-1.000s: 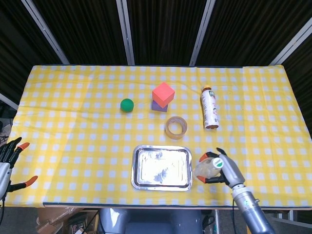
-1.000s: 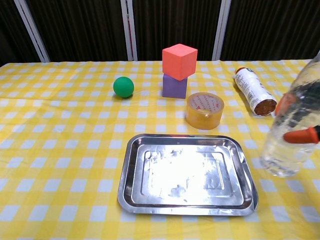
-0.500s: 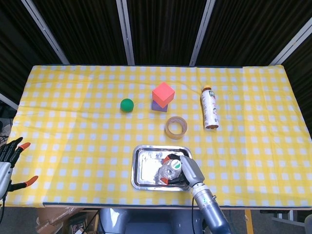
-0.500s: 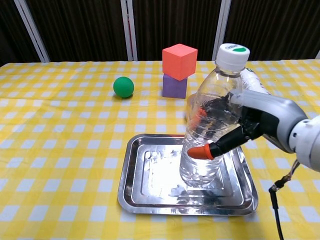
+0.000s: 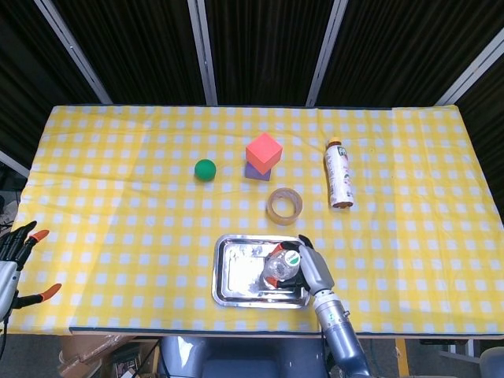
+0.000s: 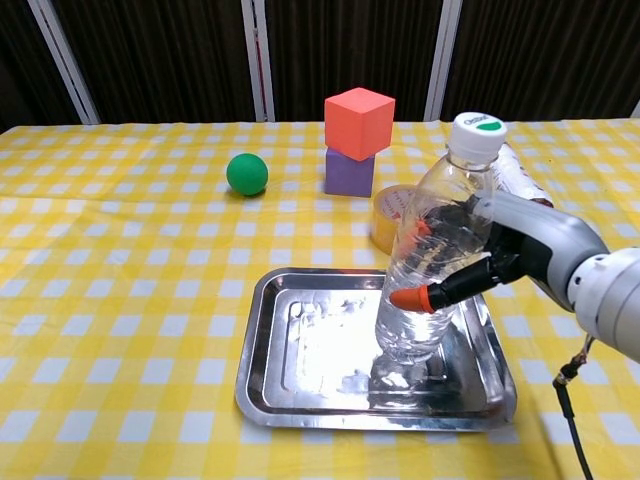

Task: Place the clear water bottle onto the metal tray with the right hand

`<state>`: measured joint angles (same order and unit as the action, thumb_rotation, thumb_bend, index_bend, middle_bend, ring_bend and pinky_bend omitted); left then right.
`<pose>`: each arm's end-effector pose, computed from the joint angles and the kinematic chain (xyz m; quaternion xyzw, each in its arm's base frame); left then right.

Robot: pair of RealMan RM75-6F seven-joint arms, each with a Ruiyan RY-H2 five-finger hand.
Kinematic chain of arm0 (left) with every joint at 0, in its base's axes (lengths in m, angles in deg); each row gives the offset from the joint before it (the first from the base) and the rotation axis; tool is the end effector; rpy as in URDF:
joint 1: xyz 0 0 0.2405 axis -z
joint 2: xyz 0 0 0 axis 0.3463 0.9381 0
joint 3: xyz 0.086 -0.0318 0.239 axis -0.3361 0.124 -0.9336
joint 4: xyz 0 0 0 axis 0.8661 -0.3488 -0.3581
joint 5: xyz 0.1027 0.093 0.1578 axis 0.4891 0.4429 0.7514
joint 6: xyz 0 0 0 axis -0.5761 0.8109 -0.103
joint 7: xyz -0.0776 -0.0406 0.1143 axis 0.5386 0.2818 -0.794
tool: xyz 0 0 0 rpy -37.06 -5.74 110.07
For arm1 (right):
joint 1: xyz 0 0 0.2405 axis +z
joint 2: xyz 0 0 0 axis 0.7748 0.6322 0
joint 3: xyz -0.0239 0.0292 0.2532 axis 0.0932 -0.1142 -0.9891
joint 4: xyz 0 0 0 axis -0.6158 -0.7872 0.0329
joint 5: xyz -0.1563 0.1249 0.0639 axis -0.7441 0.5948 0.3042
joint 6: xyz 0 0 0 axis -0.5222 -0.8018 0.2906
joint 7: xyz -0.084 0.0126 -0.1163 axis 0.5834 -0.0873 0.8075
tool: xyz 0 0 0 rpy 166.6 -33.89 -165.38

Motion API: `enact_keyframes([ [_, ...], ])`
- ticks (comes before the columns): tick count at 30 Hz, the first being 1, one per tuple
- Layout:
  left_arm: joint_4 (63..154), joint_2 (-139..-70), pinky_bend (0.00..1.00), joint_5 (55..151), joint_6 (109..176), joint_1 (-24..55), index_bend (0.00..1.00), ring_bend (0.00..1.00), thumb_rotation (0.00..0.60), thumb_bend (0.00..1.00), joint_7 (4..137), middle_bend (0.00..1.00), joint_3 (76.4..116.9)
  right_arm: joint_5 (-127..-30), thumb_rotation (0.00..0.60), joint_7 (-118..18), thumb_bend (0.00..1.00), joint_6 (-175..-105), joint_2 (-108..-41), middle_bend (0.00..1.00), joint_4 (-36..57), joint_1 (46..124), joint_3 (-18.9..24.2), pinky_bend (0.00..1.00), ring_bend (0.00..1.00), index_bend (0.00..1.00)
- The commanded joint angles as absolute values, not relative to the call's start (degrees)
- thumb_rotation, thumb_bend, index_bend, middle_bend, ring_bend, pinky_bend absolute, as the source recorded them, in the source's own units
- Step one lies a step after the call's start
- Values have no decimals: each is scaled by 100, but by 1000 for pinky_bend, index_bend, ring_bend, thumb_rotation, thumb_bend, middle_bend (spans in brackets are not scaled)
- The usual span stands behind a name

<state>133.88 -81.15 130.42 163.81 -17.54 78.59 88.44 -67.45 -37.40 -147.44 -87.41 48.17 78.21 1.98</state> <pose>-0.3000 0.1579 0.1644 -0.5726 -0.4486 -0.4219 0.5412 -0.1158 -0.2359 -0.0266 0.4930 -0.6795 0.4536 0.2991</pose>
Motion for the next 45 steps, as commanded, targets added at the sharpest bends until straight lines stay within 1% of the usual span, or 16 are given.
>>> enact_keyframes([
  [1,13393,-8123,0,13041,16370,-1752,126,0,600,156,7834,0,8840,-6792,600,-3815,873,-14658,-8754,722,4761,7784,288,0,398,944],
  [9,13403,-8127,0,13035,16388,-1761,126,0,600,156,7788,0,8839,-6935,600,-3957,873,-14504,-8825,721,4603,7747,375,0,398,942],
  [11,13400,-8126,0,13020,16375,-1756,126,0,600,156,7793,0,8843,-6963,600,-3961,873,-14486,-8805,716,4604,7739,378,0,397,920],
  [12,13400,-8128,0,13023,16366,-1751,126,0,600,156,7797,0,8841,-6982,600,-3980,873,-14471,-8799,699,4600,7734,379,0,397,878],
  [14,13400,-8128,0,13032,16357,-1749,126,0,600,156,7788,0,8832,-6995,600,-4008,835,-14399,-8771,655,4591,7733,402,0,391,765],
  [16,13408,-8129,0,13039,16356,-1749,126,0,600,156,7772,0,8827,-6971,600,-4022,715,-14272,-8713,587,4579,7748,439,0,362,607],
  [17,13412,-8128,0,13040,16358,-1751,126,0,600,156,7768,0,8825,-6961,600,-4056,670,-14210,-8692,558,4574,7752,443,0,348,559],
  [19,13420,-8125,0,13034,16364,-1754,126,0,600,155,7761,0,8826,-6944,600,-4180,558,-14048,-8637,465,4567,7759,448,0,300,440],
  [22,13427,-8119,0,13036,16377,-1759,126,0,600,156,7769,0,8828,-6922,600,-4392,458,-13800,-8535,374,4564,7768,450,0,247,308],
  [25,13426,-8115,0,13042,16382,-1762,126,0,600,156,7777,0,8825,-6918,600,-4574,395,-13536,-8408,298,4578,7794,459,0,199,217],
  [31,13433,-8107,0,13066,16407,-1770,126,0,600,156,7790,0,8820,-7199,600,-5029,308,-13345,-8343,186,4526,7736,447,0,130,130],
  [37,13425,-8109,0,13064,16398,-1768,126,0,600,156,7789,0,8817,-7499,600,-5383,295,-13227,-8207,140,4518,7672,474,0,73,105],
  [42,13414,-8116,0,13049,16382,-1761,126,0,600,156,7782,0,8821,-7779,600,-5659,294,-13009,-7662,127,4658,7566,660,0,42,105],
  [43,13412,-8117,0,13045,16379,-1760,126,0,600,156,7783,0,8822,-7852,600,-5693,294,-12964,-7503,127,4701,7537,726,0,37,105],
  [45,13408,-8119,0,13038,16371,-1756,126,0,600,156,7783,0,8824,-8214,600,-5853,294,-12892,-6974,126,4845,7410,936,0,32,105],
])
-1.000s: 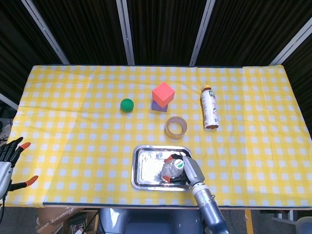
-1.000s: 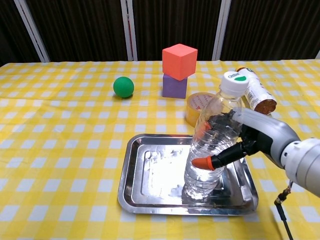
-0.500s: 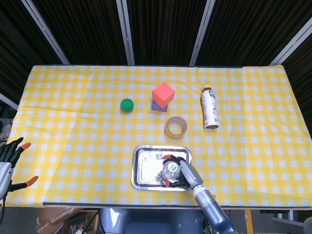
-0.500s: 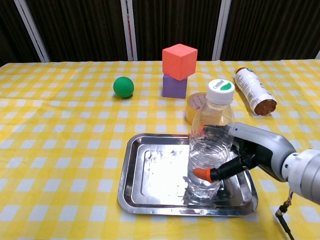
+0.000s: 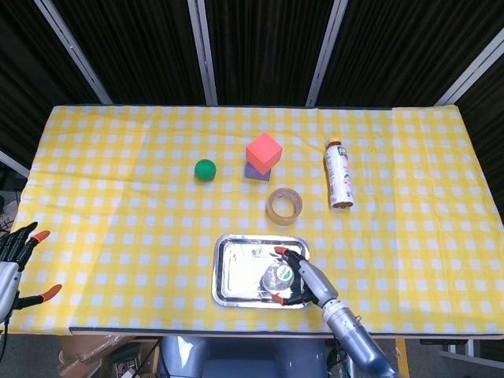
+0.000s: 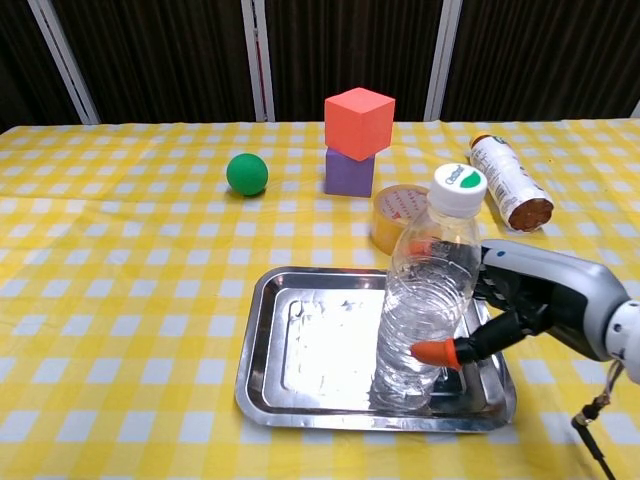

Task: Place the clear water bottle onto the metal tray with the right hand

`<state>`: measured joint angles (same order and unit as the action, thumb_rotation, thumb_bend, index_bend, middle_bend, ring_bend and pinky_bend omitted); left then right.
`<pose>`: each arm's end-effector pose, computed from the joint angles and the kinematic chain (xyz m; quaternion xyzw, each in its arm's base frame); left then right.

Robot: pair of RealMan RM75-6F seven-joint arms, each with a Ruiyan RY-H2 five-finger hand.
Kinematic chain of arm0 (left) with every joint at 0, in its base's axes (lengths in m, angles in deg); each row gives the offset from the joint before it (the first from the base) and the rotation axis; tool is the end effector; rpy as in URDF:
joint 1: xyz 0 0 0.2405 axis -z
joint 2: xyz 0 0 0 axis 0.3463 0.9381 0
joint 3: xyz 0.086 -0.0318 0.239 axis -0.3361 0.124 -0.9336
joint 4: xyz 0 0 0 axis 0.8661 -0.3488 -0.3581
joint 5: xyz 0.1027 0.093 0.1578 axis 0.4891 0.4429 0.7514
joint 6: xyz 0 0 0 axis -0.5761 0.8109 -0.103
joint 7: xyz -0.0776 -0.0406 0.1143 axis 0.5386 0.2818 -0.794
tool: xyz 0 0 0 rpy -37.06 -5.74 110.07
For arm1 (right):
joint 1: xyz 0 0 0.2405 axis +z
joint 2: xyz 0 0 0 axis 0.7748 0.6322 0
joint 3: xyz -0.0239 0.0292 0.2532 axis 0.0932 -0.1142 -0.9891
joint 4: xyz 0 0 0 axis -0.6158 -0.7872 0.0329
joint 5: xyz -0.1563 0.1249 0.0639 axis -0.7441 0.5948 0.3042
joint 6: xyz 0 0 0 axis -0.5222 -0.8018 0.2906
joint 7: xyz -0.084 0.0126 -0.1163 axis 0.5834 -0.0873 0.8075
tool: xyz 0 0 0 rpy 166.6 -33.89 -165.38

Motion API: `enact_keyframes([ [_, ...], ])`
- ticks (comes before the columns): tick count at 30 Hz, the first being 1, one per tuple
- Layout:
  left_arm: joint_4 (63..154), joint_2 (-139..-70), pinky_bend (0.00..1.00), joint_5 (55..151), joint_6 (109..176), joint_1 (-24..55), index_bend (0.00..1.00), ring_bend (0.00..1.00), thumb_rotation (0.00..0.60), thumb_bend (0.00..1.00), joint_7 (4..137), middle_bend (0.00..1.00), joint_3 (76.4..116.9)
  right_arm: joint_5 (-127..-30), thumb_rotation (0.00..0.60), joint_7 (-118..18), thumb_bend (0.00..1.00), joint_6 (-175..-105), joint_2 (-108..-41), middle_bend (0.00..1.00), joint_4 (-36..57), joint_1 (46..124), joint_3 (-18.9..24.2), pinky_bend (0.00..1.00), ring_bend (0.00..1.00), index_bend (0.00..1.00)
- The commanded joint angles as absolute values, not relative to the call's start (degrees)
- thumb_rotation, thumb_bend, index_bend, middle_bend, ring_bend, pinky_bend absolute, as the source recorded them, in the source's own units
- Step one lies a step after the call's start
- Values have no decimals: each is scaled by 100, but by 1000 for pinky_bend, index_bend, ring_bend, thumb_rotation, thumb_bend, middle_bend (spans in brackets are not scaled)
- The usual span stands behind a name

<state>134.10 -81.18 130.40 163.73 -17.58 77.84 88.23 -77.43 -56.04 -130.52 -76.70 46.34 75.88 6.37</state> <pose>-0.2997 0.1569 0.1633 -0.5751 -0.4479 -0.4176 0.5424 -0.1497 -0.2202 -0.0224 0.5229 -0.7183 0.4132 0.2000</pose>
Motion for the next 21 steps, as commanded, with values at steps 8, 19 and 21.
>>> enact_keyframes([
  [8,13457,-8174,0,13077,16348,-1747,126,0,600,156,7614,0,8796,-9752,600,-7255,293,-12472,-4932,88,5062,7120,1760,0,0,51],
  [19,13464,-8261,0,12992,16289,-1729,126,0,600,155,7404,0,8811,-10408,600,-4733,293,-15381,-5110,61,3993,5919,1518,0,0,2],
  [21,13464,-8269,0,12984,16286,-1728,126,0,600,156,7382,0,8812,-10440,600,-4380,294,-15704,-5370,56,3695,5770,1471,0,0,35],
])
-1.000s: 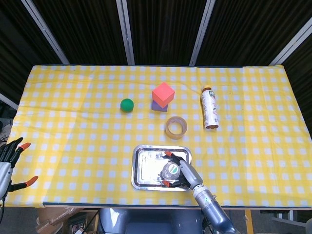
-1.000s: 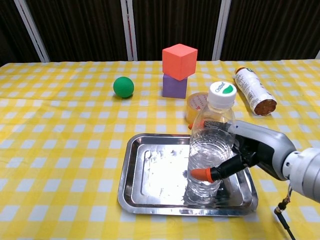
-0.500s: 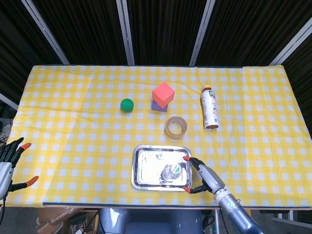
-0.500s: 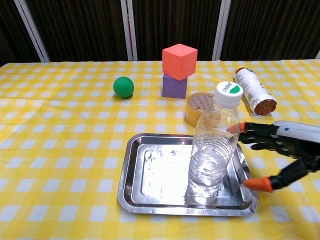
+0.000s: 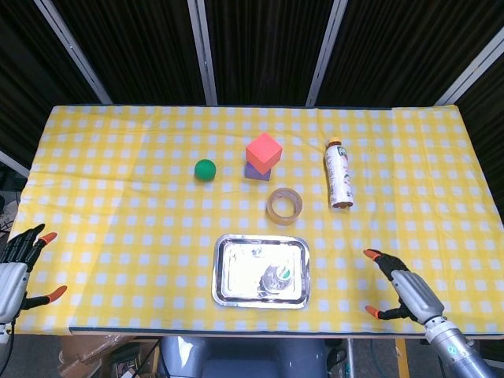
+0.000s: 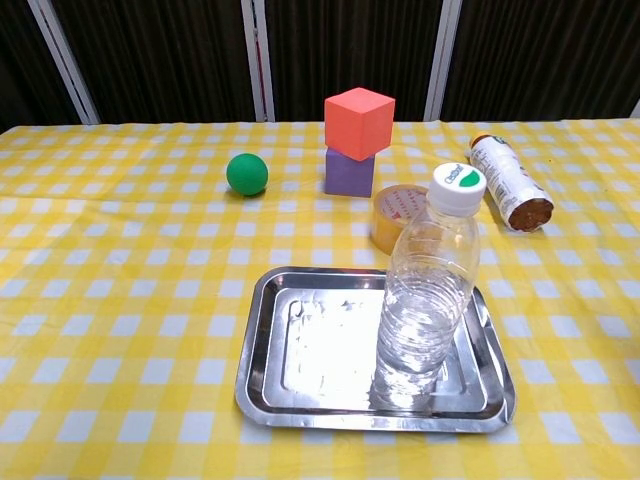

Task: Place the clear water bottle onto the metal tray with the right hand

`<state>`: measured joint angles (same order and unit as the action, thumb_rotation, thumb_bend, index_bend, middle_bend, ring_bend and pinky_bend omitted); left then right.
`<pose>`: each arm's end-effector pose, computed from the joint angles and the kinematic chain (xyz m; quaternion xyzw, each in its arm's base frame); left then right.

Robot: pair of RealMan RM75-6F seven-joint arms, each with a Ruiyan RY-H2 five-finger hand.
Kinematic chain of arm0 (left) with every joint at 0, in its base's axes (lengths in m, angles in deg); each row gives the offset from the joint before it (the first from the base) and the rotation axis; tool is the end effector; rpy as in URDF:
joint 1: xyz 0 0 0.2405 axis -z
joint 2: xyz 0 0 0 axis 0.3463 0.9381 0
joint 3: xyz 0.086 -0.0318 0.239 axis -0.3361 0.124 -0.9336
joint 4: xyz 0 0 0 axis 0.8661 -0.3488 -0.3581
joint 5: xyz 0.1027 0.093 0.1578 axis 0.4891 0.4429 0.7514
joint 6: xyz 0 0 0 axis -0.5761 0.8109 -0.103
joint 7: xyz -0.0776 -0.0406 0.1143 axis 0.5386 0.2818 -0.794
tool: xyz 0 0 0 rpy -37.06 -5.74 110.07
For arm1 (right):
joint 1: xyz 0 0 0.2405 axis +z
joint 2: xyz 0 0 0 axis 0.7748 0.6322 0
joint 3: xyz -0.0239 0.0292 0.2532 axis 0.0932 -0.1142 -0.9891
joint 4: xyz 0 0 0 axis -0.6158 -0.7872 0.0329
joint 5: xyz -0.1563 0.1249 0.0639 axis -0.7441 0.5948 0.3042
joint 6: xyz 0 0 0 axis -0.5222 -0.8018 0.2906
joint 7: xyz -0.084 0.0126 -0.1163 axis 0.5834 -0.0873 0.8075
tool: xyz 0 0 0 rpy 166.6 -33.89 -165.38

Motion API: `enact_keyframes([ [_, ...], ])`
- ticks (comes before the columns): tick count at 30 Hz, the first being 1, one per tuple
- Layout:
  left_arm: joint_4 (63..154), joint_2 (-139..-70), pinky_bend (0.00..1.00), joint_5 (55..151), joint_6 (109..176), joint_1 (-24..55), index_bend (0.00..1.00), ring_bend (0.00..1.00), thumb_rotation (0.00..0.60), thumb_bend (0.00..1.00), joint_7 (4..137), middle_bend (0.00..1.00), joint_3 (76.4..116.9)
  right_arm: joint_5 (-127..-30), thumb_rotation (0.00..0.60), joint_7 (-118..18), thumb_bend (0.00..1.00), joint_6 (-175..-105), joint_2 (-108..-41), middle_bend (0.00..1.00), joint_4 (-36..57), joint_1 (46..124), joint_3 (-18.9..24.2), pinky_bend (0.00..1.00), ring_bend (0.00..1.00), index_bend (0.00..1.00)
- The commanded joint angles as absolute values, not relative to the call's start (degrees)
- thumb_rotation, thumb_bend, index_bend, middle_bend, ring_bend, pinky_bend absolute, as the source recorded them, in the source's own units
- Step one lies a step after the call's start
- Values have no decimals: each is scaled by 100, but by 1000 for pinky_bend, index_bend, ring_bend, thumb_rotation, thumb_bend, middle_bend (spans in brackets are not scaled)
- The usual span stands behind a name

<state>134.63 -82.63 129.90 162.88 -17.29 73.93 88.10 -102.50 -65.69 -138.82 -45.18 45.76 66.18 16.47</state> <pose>-0.2970 0.1576 0.1530 -0.5851 -0.4432 -0.4032 0.5465 -0.2562 -0.1859 0.1237 0.6237 -0.5876 0.3633 0.3657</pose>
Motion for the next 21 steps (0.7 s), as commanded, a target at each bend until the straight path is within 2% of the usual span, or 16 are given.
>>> enact_keyframes([
  [1,13465,-8270,0,12983,16287,-1728,126,0,600,156,7379,0,8813,-10464,600,-4334,294,-15797,-5450,56,3577,5729,1458,0,0,55],
  [6,13442,-8277,0,12929,16259,-1719,126,0,600,156,7388,0,8831,-10607,600,-4235,293,-16397,-6014,56,2673,5455,1387,0,0,108],
  [11,13415,-8281,0,12884,16210,-1700,126,0,600,156,7399,0,8841,-10544,600,-4205,272,-16724,-6390,44,1885,5309,1238,0,0,108],
  [21,13379,-8224,0,12910,16269,-1720,126,0,600,156,7556,0,8849,-10254,600,-3994,270,-16726,-6213,33,1886,5194,1097,0,0,124],
])
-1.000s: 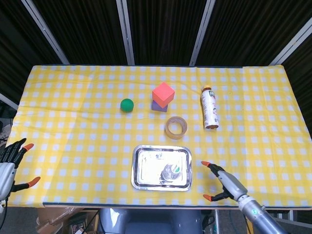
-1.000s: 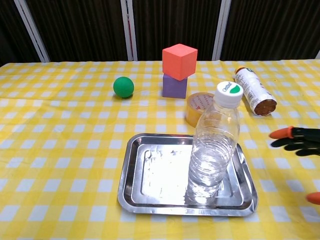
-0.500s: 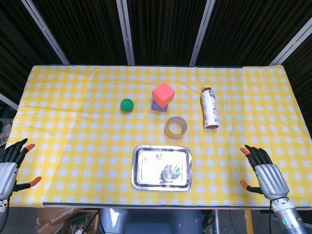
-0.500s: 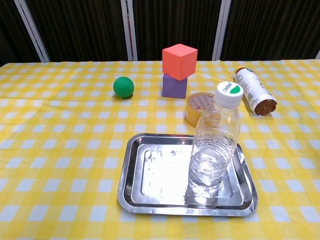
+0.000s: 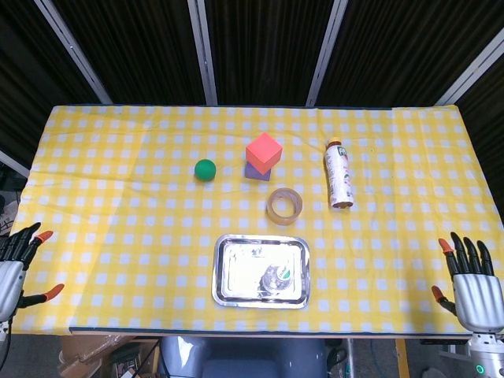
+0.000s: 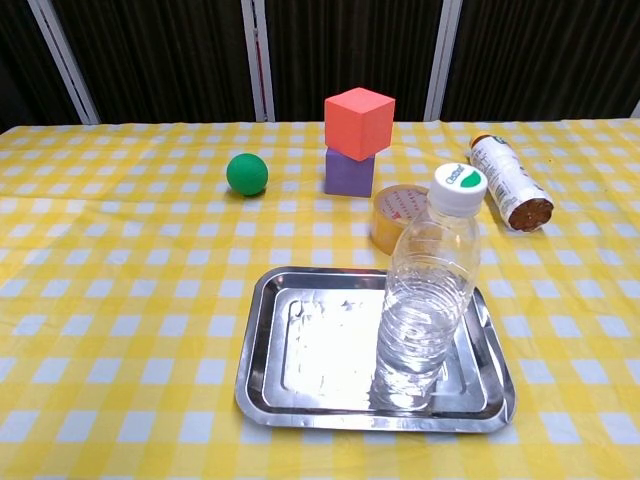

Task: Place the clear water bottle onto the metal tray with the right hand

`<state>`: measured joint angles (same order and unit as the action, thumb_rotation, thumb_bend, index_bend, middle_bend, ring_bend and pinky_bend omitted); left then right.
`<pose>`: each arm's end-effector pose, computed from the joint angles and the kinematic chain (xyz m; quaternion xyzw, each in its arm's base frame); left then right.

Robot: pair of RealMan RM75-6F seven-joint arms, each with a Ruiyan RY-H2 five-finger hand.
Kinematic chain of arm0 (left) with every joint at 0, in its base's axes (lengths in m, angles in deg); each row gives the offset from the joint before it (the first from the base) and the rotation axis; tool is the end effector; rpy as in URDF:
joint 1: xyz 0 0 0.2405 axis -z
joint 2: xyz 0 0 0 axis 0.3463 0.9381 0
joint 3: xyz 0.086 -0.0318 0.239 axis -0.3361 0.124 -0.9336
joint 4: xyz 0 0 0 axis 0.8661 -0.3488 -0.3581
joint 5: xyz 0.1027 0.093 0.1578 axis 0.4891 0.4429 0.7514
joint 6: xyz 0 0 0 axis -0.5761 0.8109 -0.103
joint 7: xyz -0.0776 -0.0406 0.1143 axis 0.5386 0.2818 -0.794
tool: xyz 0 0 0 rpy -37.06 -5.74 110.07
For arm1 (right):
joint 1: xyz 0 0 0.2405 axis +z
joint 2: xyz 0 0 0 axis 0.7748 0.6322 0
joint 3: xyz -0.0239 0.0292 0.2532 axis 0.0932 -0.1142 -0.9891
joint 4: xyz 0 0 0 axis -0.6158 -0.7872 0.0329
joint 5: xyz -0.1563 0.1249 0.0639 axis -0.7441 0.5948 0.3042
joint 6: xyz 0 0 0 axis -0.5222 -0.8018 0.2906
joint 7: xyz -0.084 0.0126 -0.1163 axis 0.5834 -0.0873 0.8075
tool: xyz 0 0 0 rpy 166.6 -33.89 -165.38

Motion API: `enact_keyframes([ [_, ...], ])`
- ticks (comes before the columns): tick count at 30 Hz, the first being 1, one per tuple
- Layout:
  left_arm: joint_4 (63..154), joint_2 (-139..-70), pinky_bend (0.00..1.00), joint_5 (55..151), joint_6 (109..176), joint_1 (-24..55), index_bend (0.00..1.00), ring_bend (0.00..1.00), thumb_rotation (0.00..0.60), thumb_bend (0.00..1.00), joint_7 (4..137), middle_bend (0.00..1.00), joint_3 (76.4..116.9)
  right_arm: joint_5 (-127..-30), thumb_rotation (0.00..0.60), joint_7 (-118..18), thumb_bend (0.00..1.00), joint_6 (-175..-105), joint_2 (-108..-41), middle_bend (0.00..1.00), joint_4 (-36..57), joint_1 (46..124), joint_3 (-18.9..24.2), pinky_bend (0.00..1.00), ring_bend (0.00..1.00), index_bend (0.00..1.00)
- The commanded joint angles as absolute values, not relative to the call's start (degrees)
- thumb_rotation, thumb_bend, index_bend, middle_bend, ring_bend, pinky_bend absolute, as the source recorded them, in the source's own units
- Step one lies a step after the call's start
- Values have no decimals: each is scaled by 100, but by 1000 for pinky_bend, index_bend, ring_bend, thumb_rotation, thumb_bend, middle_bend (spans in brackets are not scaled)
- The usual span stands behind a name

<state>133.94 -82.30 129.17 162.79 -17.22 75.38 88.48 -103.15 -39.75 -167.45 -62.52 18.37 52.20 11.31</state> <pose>-0.3010 0.1596 0.1570 -0.5785 -0.4462 -0.4050 0.5497 -0.3355 -0.1578 0.1459 0.6071 -0.3123 0.3363 0.6487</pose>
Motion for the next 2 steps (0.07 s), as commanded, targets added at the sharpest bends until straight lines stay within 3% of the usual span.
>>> enact_keyframes([
  [1,13369,-8224,0,12891,16247,-1716,126,0,600,156,7570,0,8848,-10215,600,-4010,270,-16703,-6186,33,1926,5181,1092,0,0,125],
  [2,13362,-8223,0,12880,16227,-1707,126,0,600,156,7582,0,8851,-10204,600,-4030,270,-16686,-6160,33,1962,5174,1094,0,0,125],
])
